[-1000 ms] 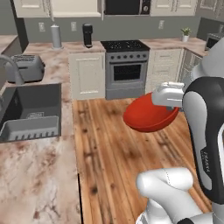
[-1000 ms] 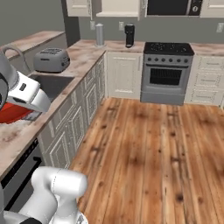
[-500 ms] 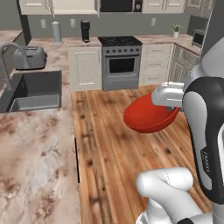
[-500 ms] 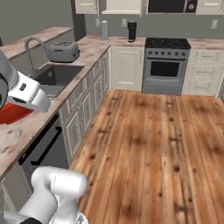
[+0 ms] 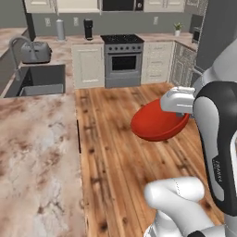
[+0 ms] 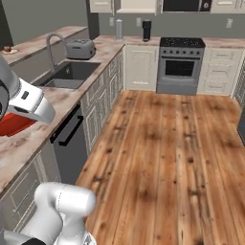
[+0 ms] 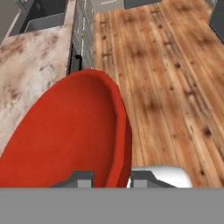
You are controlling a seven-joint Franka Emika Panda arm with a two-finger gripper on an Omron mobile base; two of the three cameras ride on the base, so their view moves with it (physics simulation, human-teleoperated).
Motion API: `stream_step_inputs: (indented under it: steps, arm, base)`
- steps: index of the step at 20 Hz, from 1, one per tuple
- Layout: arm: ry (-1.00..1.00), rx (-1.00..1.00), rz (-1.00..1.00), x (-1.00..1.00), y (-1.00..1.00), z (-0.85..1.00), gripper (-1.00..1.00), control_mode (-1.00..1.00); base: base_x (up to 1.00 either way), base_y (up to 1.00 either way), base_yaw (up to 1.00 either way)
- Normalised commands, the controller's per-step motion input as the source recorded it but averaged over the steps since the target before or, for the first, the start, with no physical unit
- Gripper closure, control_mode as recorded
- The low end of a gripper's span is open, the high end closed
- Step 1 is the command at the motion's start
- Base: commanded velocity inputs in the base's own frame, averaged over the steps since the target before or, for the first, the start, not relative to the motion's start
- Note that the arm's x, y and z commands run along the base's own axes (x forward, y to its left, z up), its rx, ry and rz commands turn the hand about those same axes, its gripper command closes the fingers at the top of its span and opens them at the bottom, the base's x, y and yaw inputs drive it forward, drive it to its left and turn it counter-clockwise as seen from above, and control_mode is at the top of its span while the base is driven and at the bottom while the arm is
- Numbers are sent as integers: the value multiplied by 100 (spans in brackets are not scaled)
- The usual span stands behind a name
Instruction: Take the smaller bowl and place it next to the appetizer plate on the dining counter , and place the larger bowl next to the plate with cooked food.
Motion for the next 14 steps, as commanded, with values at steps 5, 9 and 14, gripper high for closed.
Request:
stream_step_inputs:
  steps: [5,9,14]
  arm:
    - [0,0,0,0,0,0,100,100]
    - [0,0,0,0,0,0,100,100]
    - [0,0,0,0,0,0,100,100]
  base:
    - [-100,0,0]
    - [-100,0,0]
    - [-100,0,0]
